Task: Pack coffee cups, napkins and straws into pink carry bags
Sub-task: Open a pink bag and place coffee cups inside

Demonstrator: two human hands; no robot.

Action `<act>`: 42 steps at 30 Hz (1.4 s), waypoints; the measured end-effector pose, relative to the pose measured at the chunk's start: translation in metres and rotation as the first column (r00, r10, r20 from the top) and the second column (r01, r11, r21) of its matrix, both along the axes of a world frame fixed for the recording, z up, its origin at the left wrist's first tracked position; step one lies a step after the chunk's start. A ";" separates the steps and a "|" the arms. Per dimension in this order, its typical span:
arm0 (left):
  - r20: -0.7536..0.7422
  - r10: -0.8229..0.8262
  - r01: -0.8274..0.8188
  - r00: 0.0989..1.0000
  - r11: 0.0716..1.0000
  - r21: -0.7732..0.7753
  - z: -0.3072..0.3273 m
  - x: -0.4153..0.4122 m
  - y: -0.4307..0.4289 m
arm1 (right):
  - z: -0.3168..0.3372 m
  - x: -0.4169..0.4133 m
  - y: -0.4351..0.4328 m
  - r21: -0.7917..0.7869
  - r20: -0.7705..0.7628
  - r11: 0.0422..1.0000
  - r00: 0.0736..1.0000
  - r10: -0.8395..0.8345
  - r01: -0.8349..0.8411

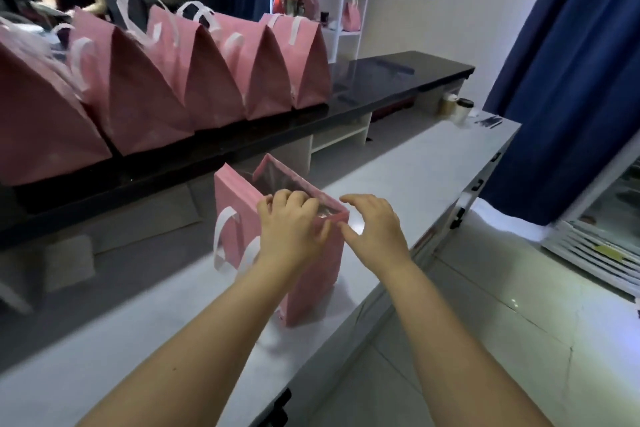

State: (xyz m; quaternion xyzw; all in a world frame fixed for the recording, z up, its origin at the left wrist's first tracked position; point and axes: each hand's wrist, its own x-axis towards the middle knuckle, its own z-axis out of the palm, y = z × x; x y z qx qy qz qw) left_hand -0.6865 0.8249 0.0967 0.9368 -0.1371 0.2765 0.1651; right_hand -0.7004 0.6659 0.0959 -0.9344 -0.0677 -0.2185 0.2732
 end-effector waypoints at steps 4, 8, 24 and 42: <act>0.043 0.028 -0.029 0.999 1.000 0.005 -0.006 0.012 -0.001 | -0.013 0.046 -0.005 0.124 -0.035 0.981 0.987 0.154 -0.148; -0.140 0.036 -0.027 0.990 0.997 0.065 -0.002 0.007 -0.005 | -0.023 0.076 -0.019 0.259 -0.077 0.898 0.919 0.386 -0.356; -0.201 0.482 -0.485 0.853 0.874 0.038 0.018 -0.036 0.018 | -0.028 0.105 -0.007 0.551 0.006 0.560 0.675 0.738 -0.618; -0.223 0.550 -0.351 0.805 0.139 -0.926 -0.052 -0.060 0.061 | -0.055 0.167 0.039 0.633 -0.321 0.712 0.733 0.600 -0.305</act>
